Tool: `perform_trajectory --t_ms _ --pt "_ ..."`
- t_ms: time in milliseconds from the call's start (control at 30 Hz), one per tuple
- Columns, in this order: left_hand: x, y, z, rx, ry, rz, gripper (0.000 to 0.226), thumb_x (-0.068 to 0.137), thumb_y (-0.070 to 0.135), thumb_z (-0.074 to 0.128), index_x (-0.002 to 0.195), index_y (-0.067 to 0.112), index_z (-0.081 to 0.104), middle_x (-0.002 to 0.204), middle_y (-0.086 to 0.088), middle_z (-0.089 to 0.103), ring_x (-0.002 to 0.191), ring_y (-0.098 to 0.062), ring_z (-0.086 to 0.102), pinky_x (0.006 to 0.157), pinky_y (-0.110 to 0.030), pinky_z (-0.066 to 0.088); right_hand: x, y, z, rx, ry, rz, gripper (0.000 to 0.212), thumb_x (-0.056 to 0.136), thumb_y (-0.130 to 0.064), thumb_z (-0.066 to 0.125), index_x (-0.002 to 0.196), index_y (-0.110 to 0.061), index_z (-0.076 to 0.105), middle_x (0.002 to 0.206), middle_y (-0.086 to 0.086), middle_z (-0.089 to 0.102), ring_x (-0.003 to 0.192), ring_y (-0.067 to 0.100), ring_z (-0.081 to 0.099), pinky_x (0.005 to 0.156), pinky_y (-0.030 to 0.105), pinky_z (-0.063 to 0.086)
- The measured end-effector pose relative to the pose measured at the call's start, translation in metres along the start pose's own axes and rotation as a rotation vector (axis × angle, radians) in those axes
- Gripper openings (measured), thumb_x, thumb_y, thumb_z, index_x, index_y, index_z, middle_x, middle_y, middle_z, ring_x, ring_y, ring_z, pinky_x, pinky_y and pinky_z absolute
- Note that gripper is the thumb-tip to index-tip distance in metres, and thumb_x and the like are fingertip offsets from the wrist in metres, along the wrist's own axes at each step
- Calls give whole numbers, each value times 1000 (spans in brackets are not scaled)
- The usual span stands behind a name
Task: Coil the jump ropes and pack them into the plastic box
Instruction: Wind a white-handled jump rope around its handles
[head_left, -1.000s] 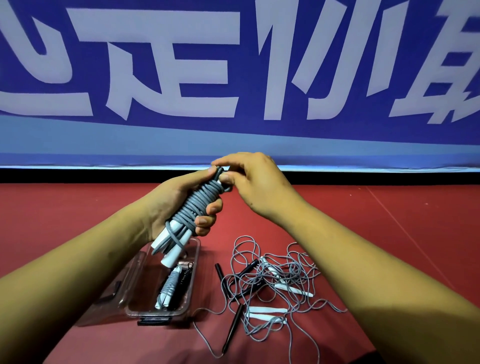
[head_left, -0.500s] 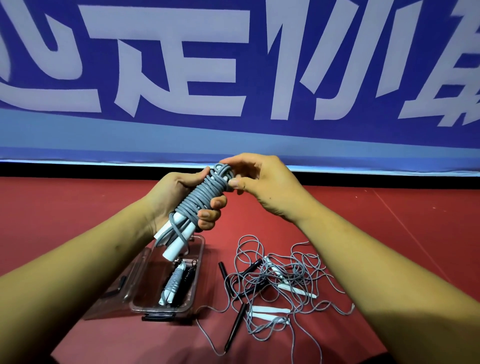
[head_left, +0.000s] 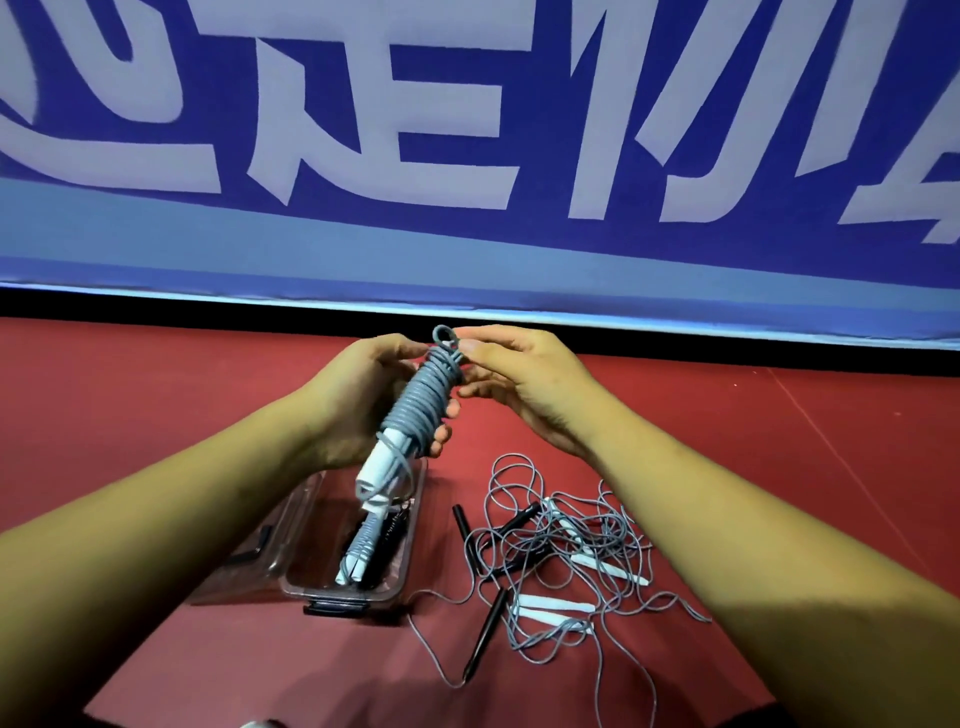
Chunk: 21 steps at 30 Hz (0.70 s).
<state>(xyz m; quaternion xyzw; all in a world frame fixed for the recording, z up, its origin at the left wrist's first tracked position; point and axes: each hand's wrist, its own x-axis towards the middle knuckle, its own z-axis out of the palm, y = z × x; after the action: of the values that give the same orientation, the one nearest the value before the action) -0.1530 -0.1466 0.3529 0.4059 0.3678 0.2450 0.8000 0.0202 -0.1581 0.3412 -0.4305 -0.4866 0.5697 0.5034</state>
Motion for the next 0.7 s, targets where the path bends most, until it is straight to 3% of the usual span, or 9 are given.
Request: perform_trajectory --t_ms 133,233,300,433,533,633,700 --pt "7 -4 -30 -56 177 69 31 71 10 40 97 -1 52 82 -20 59 68 -32 57 75 -40 48 20 21 20 -3 106 84 14 91 -5 63 105 -2 64 89 11 60 71 16 58 69 25 53" --pt "19 -14 -56 -7 298 138 18 83 -4 44 98 2 51 90 -20 57 76 -32 59 78 -42 49 32 44 35 -68 75 149 10 87 -2 67 97 -2 64 82 13 61 70 20 59 66 27 54" --pt "31 -23 -72 14 408 164 23 88 -11 46 103 6 46 91 -19 57 78 -28 59 74 -41 52 40 67 46 -106 71 196 12 85 2 68 96 -2 65 86 14 62 72 23 59 65 30 53" --pt "44 -37 -92 42 465 66 24 87 -10 36 77 5 52 72 -14 54 63 -25 53 66 -35 48 57 114 59 -97 152 295 22 82 4 70 101 -3 62 90 13 62 66 19 58 64 27 52" --pt "66 -54 -125 79 497 2 30 83 -12 28 75 4 52 69 -14 51 62 -27 51 64 -33 47 79 160 70 -16 209 400 18 85 5 66 98 -5 60 83 9 60 63 16 57 60 26 52" --pt "87 -83 -165 246 551 -49 19 78 -7 49 74 7 62 69 -16 59 63 -26 59 59 -31 50 93 207 79 -22 290 487 22 86 7 64 75 -9 54 73 8 56 75 28 60 77 46 55" --pt "99 -105 -188 407 568 -102 16 70 -2 62 74 14 66 76 -17 57 68 -24 55 61 -31 44 96 234 82 -31 316 573 28 86 8 61 69 -11 51 73 10 55 78 28 59 79 49 54"
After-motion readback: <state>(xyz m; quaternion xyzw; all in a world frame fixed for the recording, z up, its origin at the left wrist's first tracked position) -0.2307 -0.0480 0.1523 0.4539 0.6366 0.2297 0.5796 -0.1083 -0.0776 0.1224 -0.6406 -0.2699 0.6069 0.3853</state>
